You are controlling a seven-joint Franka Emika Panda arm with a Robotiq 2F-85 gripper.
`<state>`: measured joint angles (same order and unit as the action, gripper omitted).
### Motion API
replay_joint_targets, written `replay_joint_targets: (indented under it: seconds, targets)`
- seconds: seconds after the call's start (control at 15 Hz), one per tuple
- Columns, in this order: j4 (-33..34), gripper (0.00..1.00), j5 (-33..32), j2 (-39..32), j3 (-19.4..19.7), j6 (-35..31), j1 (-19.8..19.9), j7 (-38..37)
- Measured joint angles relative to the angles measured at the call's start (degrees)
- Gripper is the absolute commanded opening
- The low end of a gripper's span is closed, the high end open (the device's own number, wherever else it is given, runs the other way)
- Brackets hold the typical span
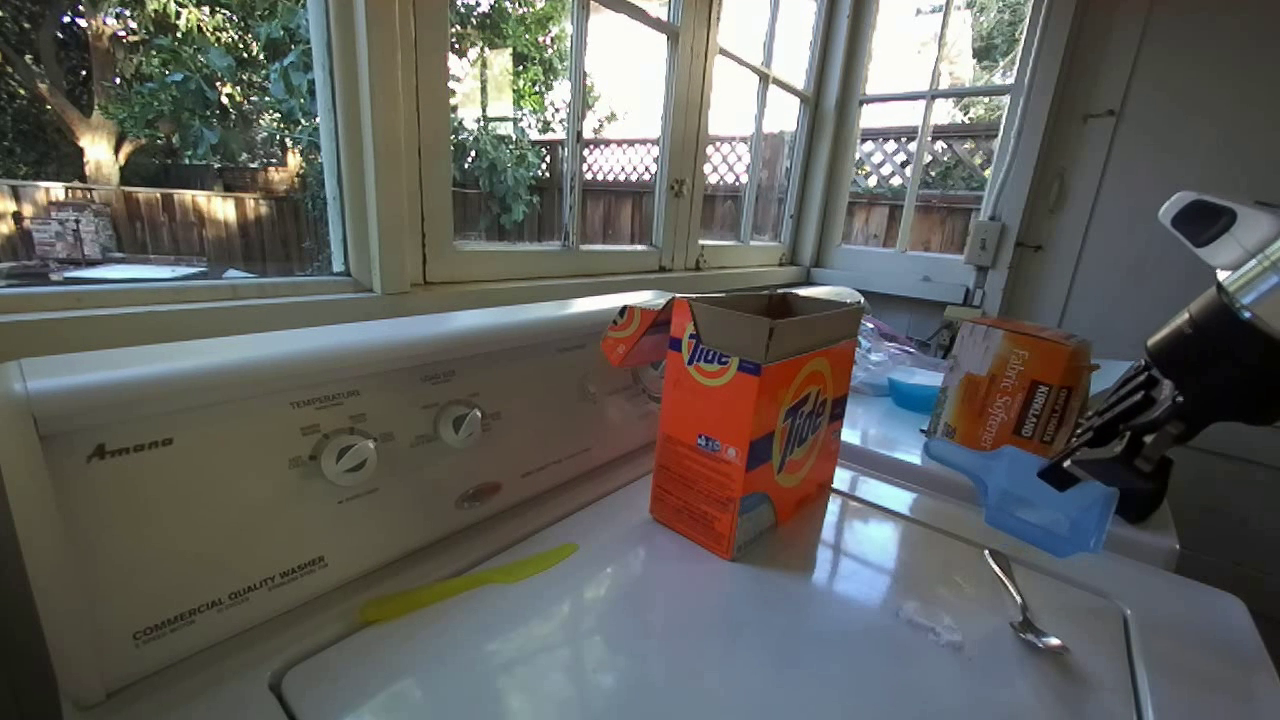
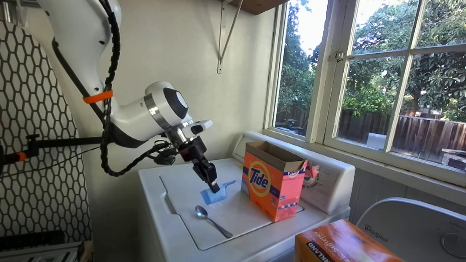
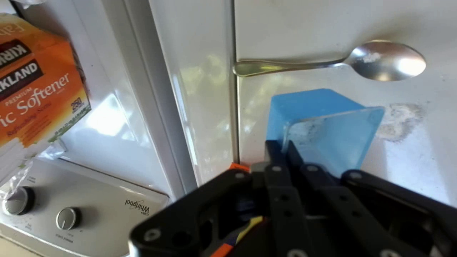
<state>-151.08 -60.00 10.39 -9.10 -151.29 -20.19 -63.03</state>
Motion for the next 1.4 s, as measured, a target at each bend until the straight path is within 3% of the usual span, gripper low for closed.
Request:
replay_joint_targets:
  seconds: [0.6,1.4]
  targets:
    - [1.46,0.01,-1.62,0.20,-8.65,10.54,0.90,-0.47]
    - [1.93,0.01,-7.63,-1.71,-12.02,15.60,0.91,-8.11]
